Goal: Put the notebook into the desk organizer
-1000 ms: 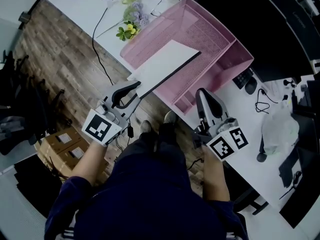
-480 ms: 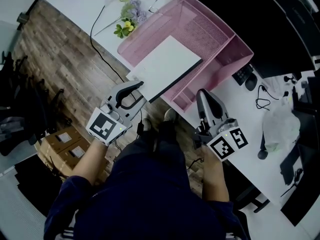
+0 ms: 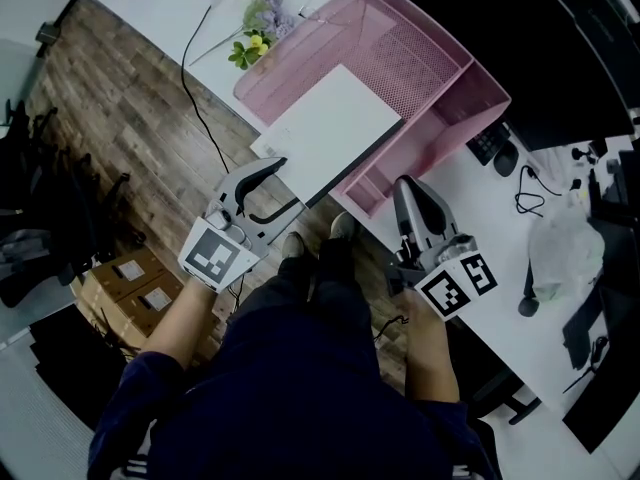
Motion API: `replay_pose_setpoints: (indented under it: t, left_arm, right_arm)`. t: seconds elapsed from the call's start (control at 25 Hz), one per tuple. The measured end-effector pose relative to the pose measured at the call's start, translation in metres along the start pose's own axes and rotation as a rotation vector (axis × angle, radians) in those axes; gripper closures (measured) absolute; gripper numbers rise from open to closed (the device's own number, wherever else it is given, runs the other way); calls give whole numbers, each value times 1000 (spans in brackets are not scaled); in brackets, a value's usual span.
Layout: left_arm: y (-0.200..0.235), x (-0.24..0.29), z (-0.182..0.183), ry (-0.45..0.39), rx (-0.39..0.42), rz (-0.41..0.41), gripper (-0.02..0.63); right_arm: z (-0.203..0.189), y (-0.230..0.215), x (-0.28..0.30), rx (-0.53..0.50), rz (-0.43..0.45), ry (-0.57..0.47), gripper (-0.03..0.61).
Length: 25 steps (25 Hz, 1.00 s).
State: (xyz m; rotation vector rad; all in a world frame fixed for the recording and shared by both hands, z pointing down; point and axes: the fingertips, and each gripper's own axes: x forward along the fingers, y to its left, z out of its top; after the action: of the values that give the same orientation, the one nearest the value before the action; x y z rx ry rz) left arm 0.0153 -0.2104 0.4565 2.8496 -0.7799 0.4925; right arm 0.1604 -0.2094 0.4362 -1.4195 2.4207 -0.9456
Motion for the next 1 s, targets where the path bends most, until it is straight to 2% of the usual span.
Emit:
replay_pose_setpoints:
  t: [0.2, 0.56, 0.76, 1.0]
  left_arm:
    - [-5, -3, 0, -6, 15, 6, 299]
    - [-14, 0, -3, -8, 68, -36, 253]
    - [-17, 6, -1, -22, 47, -62, 233]
    - [-14, -4, 6, -62, -11, -40, 233]
  right_arm:
    - [-3, 1, -3, 1, 0, 0, 574]
    - [-6, 17, -12, 14, 6, -23, 574]
    - [-10, 14, -20, 14, -11, -19, 574]
    - [-8, 16, -21, 5, -15, -23, 574]
